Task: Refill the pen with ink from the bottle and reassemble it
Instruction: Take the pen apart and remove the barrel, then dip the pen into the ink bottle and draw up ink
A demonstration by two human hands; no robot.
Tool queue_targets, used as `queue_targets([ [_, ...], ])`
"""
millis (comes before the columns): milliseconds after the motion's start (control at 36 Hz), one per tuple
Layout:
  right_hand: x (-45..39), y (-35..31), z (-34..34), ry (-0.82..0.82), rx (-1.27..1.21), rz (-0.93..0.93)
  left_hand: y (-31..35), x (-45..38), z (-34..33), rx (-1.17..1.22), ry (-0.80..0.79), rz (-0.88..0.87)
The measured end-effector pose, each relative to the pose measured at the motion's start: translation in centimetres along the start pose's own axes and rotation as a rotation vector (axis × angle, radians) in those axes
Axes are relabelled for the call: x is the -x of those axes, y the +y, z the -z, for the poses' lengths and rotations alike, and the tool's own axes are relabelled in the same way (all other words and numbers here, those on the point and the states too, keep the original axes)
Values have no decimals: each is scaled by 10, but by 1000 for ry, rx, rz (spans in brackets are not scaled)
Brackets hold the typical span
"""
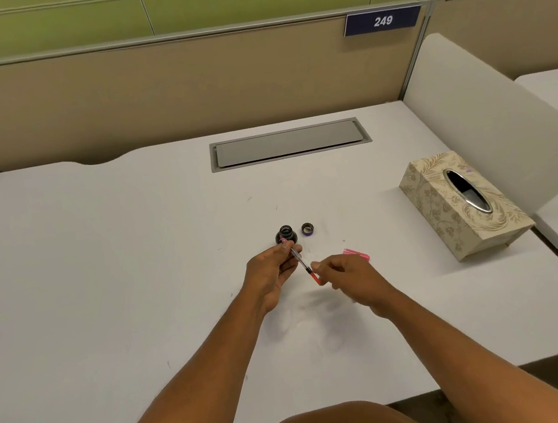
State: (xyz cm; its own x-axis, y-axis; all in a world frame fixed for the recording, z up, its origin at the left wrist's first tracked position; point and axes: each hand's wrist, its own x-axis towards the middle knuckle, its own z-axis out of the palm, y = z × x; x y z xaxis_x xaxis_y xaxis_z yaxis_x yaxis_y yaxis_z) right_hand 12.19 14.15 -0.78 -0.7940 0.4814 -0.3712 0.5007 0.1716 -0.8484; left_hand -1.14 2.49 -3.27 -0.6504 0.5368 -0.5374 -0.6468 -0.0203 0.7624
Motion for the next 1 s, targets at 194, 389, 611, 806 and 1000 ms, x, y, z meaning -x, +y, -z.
queue_targets([
  [194,6,-3,-6,-23,-169,-29,10,1,0,19,-30,-13],
  [389,1,-7,-4,39,-336,-54,16,0,10,12,-98,-5],
  [611,-11,-24,22,163,-204,-5,46,-9,52,-233,-111,86],
  [806,-29,-52,50,229,86,78,96,-20,71,-337,-34,45],
  [1000,-50,-84,61,224,386,171,116,-28,58,-484,-50,12],
])
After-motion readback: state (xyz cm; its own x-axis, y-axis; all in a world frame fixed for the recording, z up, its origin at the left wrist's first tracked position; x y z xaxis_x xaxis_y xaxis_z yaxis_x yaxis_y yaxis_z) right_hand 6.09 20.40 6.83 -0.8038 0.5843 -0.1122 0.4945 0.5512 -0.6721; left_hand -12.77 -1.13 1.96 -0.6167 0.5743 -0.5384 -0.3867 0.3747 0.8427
